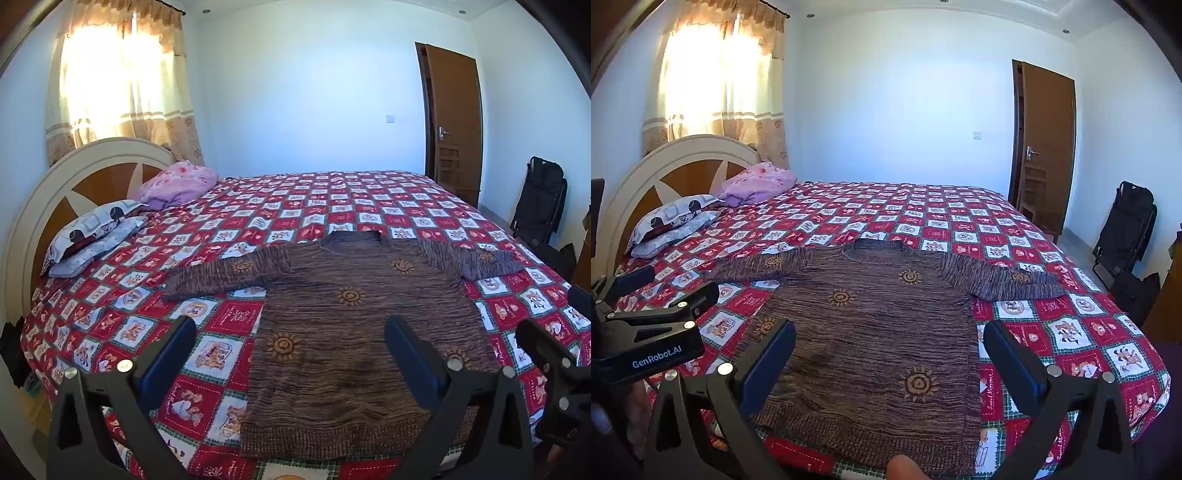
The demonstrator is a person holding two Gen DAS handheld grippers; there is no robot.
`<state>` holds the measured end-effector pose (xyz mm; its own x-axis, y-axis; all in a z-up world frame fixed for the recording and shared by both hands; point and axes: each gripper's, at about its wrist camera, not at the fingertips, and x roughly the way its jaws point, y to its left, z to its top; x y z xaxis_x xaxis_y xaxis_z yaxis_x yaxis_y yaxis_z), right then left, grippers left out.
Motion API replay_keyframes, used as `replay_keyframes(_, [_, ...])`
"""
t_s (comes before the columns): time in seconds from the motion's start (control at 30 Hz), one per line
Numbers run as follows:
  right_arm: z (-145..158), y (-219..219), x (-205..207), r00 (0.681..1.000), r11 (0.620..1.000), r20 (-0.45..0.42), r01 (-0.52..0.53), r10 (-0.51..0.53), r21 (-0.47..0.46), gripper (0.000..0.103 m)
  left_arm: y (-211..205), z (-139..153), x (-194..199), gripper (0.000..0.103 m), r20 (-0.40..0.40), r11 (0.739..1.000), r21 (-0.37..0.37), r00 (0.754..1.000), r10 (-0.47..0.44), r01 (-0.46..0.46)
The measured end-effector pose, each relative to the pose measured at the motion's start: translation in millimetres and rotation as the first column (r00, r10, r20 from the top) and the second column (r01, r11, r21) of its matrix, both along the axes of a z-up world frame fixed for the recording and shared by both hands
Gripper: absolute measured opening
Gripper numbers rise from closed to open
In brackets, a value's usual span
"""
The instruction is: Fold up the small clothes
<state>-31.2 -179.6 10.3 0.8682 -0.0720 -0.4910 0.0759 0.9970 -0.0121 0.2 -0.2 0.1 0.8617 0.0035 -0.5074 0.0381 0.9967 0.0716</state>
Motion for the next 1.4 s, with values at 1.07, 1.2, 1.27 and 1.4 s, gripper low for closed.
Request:
replay_keyframes(1.07, [-9, 5, 0, 1.000, 1.000, -0.015, -0.005, 0.005, 0.003, 0.102, 6, 0, 2, 0.103, 0.010, 1.000, -0.008, 1.000, 0.013, -0.013])
replay_keyframes(1.2, [-8, 4, 1, 1.000, 1.000, -0.017, -0.006, 0.006, 0.004, 0.102, 5, 0, 2, 0.103, 0.010, 1.000, -0.005, 1.000, 0.016, -0.016])
replay_keyframes(1.27, [-8, 5, 1, 1.000, 1.000, -0.017, -0.006, 0.006, 0.004, 0.102, 5, -1, 2, 0.103, 0.008, 1.000, -0.008, 1.000, 0.017, -0.017])
replay_keyframes(1.4, [-7, 4, 1, 1.000, 1.000, -0.017, -0.006, 0.006, 0.005, 0.102, 6, 0, 2, 0.103, 0.012, 1.000, -0.008, 1.000, 0.019, -0.019])
